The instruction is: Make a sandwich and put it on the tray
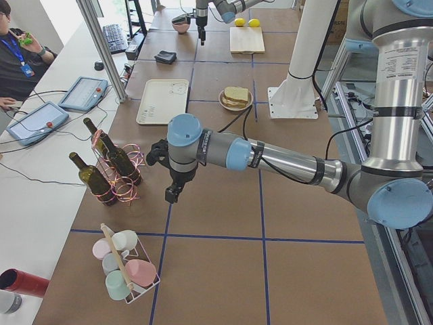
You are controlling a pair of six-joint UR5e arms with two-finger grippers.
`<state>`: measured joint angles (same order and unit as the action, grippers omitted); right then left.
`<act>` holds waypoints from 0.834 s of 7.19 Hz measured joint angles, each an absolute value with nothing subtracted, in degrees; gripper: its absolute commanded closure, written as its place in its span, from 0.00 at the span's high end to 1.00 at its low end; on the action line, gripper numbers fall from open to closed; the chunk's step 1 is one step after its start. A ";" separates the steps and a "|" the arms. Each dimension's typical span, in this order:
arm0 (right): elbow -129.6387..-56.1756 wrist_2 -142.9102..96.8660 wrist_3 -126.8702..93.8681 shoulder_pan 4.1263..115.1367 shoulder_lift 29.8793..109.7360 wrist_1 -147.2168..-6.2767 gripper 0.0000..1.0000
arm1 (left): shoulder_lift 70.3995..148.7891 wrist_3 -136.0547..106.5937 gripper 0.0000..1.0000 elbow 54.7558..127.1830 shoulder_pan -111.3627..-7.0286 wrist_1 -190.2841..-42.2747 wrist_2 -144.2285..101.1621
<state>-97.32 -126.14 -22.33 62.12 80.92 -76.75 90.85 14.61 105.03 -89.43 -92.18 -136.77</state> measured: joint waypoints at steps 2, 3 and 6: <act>-97.25 -129.67 -4.39 72.58 87.90 -79.45 1.00 | 92.45 13.27 1.00 105.58 -88.41 -95.79 -137.42; -97.33 -130.66 3.85 78.01 90.27 -82.89 1.00 | 92.79 10.38 1.00 106.38 -86.67 -98.22 -138.75; -100.48 -132.84 14.93 90.57 94.63 -95.72 1.00 | 95.01 -4.83 1.00 110.30 -74.53 -105.61 -140.02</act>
